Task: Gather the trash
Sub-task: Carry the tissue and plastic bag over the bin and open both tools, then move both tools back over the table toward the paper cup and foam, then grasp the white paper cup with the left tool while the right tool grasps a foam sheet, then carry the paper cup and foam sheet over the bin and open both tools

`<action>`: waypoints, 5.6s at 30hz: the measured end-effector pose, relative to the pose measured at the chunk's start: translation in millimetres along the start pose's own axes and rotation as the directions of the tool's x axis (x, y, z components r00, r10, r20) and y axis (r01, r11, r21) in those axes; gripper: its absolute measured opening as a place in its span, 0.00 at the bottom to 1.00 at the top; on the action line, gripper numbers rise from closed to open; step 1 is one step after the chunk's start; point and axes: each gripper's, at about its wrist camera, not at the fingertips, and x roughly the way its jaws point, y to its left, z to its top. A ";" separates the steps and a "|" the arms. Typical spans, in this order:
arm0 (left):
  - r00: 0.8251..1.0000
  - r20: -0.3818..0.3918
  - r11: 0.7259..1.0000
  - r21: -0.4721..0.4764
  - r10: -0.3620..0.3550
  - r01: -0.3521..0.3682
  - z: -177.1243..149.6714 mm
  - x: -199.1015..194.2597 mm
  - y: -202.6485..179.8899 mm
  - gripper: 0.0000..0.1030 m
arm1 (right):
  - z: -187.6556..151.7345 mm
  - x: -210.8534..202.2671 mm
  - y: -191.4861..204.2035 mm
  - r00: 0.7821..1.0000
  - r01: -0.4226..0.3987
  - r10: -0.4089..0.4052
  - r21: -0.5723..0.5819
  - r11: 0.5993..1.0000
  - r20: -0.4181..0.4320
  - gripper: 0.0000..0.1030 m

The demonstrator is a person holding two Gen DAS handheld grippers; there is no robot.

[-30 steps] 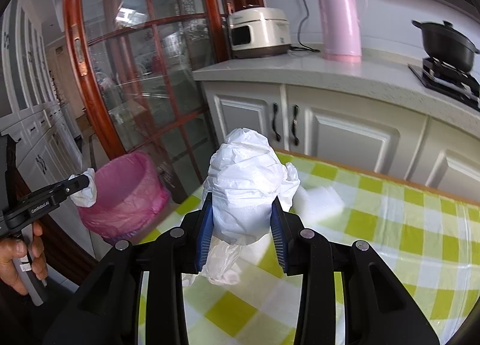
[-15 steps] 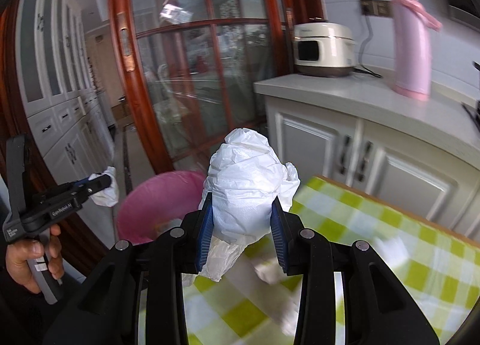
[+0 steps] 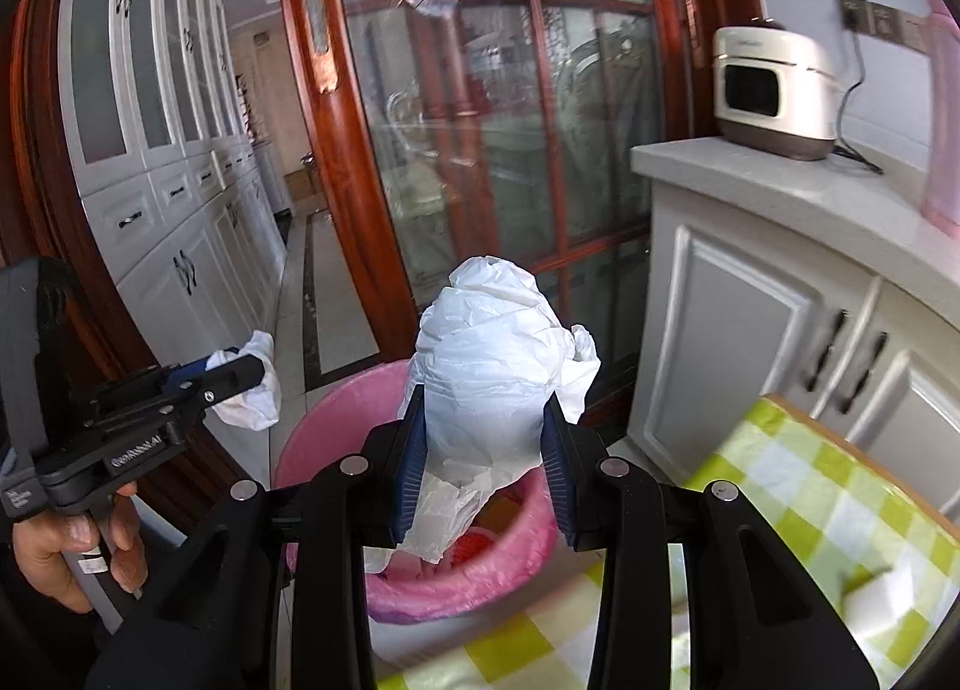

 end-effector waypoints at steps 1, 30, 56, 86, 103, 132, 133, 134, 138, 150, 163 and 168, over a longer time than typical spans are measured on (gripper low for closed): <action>1.000 -0.003 1.000 -0.006 0.002 -0.002 0.4 2.5 3.7 0.25 | 0.7 6.8 2.4 1.000 -0.008 0.008 -0.004 1.000 -0.008 0.34; 1.000 -0.019 1.000 -0.013 -0.004 0.003 -2.2 10.8 -1.3 0.39 | -9.5 -7.9 -32.8 0.996 0.092 -0.092 0.009 0.996 0.013 0.61; 0.976 -0.076 0.972 0.105 -0.203 0.210 -48.5 -12.4 -142.8 0.46 | -139.7 -167.1 -156.7 0.921 0.376 -0.389 0.245 0.894 0.003 0.72; 0.922 -0.287 0.917 0.226 -0.259 0.328 -98.8 80.5 -242.0 0.46 | -195.4 -167.1 -187.3 0.921 0.385 -0.382 0.309 0.870 -0.072 0.81; 0.878 -0.395 0.912 0.189 -0.268 0.364 -117.5 147.6 -244.1 0.46 | -182.9 -142.9 -181.4 0.935 0.354 -0.344 0.295 0.888 -0.087 0.82; 0.894 -0.362 0.924 0.169 -0.266 0.343 -107.4 123.8 -215.5 0.20 | -160.8 -74.0 -151.1 0.943 0.320 -0.281 0.253 0.913 -0.179 0.82; 0.897 -0.352 0.925 0.170 -0.266 0.341 -104.0 119.4 -213.6 0.20 | -161.1 -70.1 -150.6 0.943 0.317 -0.275 0.256 0.913 -0.186 0.82; 0.899 -0.347 0.925 0.170 -0.267 0.341 -102.1 116.8 -212.0 0.20 | -161.0 -66.6 -149.4 0.942 0.319 -0.276 0.254 0.913 -0.193 0.82; 0.908 -0.320 0.925 0.173 -0.271 0.337 -92.6 103.5 -205.0 0.20 | -161.4 -48.9 -146.8 0.928 0.343 -0.290 0.232 0.910 -0.234 0.81; 0.925 -0.246 0.931 0.152 -0.290 0.333 -71.0 71.4 -180.0 0.20 | -155.7 -51.4 -153.6 0.914 0.380 -0.326 0.228 0.897 -0.239 0.63; 0.961 -0.142 0.957 0.136 -0.236 0.256 -40.0 35.5 -133.1 0.20 | -112.7 -83.6 -135.1 0.930 0.367 -0.349 0.209 0.907 -0.118 0.63; 0.976 -0.100 0.973 0.109 -0.193 0.204 -26.1 21.1 -103.1 0.20 | -87.6 -80.4 -112.3 0.943 0.331 -0.323 0.172 0.928 -0.075 0.63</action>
